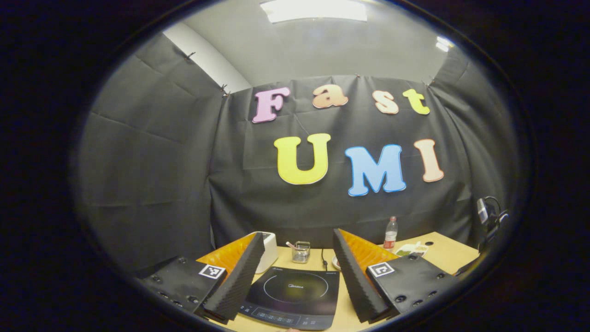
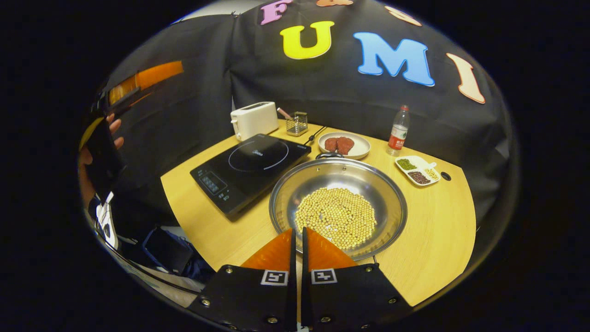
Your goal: First push the handle of the pot to place it horizontally, then grasp the pot with both hands and set it on the induction cooktop.
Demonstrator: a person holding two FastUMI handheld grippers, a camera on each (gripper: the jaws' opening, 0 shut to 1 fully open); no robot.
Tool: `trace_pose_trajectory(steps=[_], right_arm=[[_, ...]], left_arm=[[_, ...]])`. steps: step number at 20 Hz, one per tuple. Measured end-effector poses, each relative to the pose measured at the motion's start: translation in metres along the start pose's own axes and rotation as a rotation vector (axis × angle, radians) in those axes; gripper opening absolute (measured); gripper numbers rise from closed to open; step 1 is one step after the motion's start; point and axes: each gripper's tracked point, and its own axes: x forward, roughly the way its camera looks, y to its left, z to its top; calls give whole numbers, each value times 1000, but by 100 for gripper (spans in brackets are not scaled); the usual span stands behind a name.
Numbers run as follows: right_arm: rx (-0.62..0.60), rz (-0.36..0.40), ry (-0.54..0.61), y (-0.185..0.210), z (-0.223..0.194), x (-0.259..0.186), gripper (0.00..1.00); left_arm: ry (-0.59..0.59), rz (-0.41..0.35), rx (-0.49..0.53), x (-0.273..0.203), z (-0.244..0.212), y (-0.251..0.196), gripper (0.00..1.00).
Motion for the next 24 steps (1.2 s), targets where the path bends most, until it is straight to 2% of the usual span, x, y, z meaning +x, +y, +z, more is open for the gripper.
trace_pose_trajectory(steps=[1, 2, 3, 6, 9, 13, 14, 16, 24], right_arm=[[-6, 21, 25, 0, -6, 6, 4], [-9, 39, 46, 2, -14, 8, 5], [-11, 60, 68, 3, -18, 10, 5], [-6, 104, 135, 5, -39, 17, 5], [44, 134, 192, 2, -52, 21, 4], [51, 109, 234, -21, -65, 27, 5], [60, 109, 233, -22, -65, 21, 1], [67, 100, 235, -31, -67, 22, 1], [100, -3, 245, -91, -72, 16, 1]], left_arm=[[9, 1, 1, 4, -2, -4, 99], [15, 3, 0, 7, -4, -8, 94], [17, 4, 0, 11, -5, -11, 99], [22, 9, 14, 18, -6, -17, 97], [24, 11, 23, 24, -6, -23, 99], [28, 15, 19, 32, -7, -31, 99], [27, 16, 19, 32, -8, -33, 99], [26, 16, 18, 36, -7, -36, 99], [26, 12, 12, 44, -8, -55, 97]])
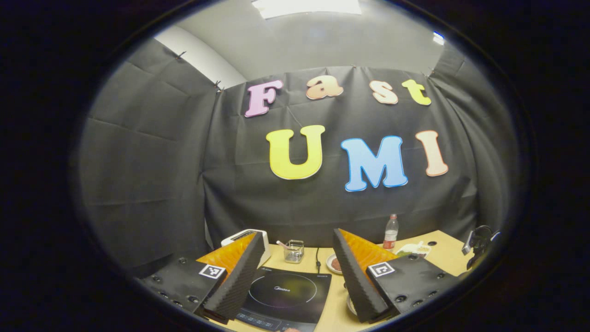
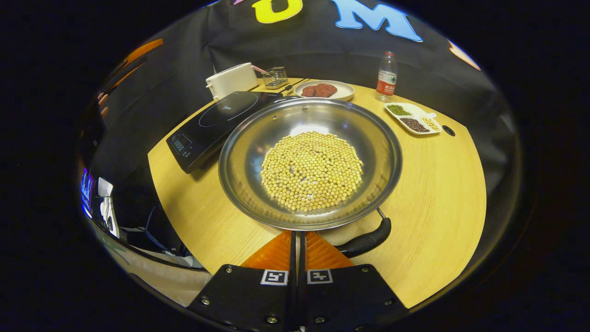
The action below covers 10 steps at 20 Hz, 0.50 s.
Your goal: First push the handle of the pot to place it horizontally, then grasp the pot with both hands and set it on the induction cooktop.
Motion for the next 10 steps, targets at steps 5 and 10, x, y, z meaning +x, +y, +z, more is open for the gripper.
trace_pose_trajectory(steps=[5, 10], right_arm=[[14, -62, 0, -38, 3, 0, 1], [4, -94, 19, -65, 4, 3, 1]], left_arm=[[5, 7, -2, 1, -2, -4, 96], [16, 21, -1, 5, -6, -4, 96]])
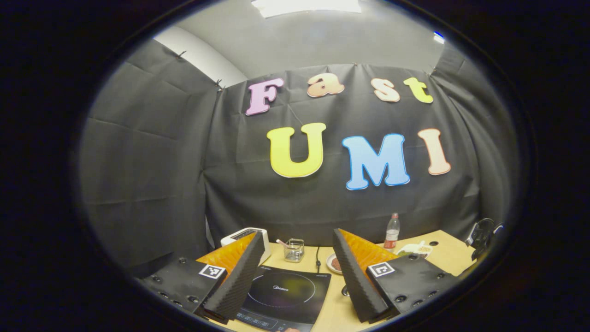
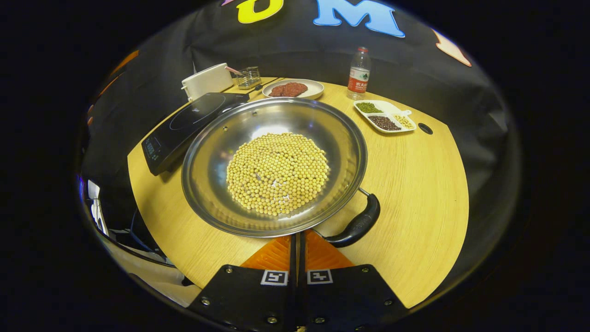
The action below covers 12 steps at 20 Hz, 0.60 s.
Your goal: First push the handle of the pot to place it horizontally, then grasp the pot with both hands and set it on the induction cooktop.
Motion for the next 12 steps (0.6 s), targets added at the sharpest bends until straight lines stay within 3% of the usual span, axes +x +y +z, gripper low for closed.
trace_pose_trajectory(steps=[7, 12], right_arm=[[39, -52, -5, -34, 8, 8, 1], [93, -123, -27, -60, 14, 12, 1]], left_arm=[[36, 12, 2, 1, -13, -3, 99], [72, -12, 8, 6, -30, -13, 94]])
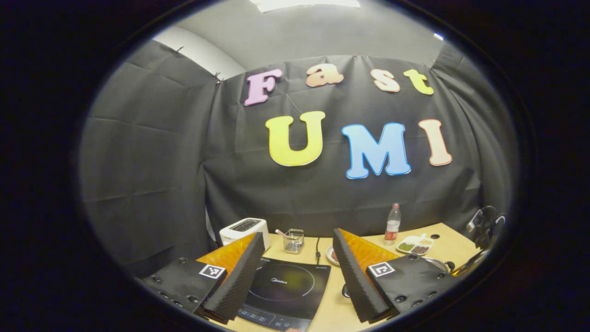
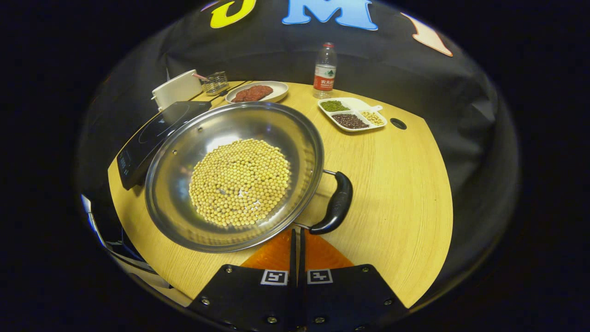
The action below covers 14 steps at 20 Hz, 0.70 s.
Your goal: First push the handle of the pot to place it horizontally, then grasp the pot with both hands and set it on the induction cooktop.
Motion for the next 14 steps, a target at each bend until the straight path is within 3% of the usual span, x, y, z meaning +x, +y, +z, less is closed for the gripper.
trace_pose_trajectory(steps=[1, 5, 7, 9, 11, 12, 13, 14], right_arm=[[14, -7, -5, -3, 2, -3, 1], [65, -90, -83, -23, 10, -17, 1], [105, -111, -168, -26, 28, -32, 14], [131, -123, -263, -28, 51, -46, 56], [151, -145, -345, -32, 73, -55, 100], [163, -151, -375, -30, 79, -60, 97], [175, -155, -399, -30, 86, -62, 97], [185, -158, -414, -30, 90, -62, 97]], left_arm=[[9, -10, -1, 2, -3, -3, 99], [45, -50, -9, 12, -18, -16, 97], [69, -82, -7, 20, -30, -25, 94], [111, -125, -2, 28, -45, -37, 99], [147, -183, -5, 37, -62, -55, 96], [164, -215, -7, 41, -71, -66, 94], [193, -246, -7, 45, -80, -75, 100], [221, -268, -8, 49, -94, -83, 97]])
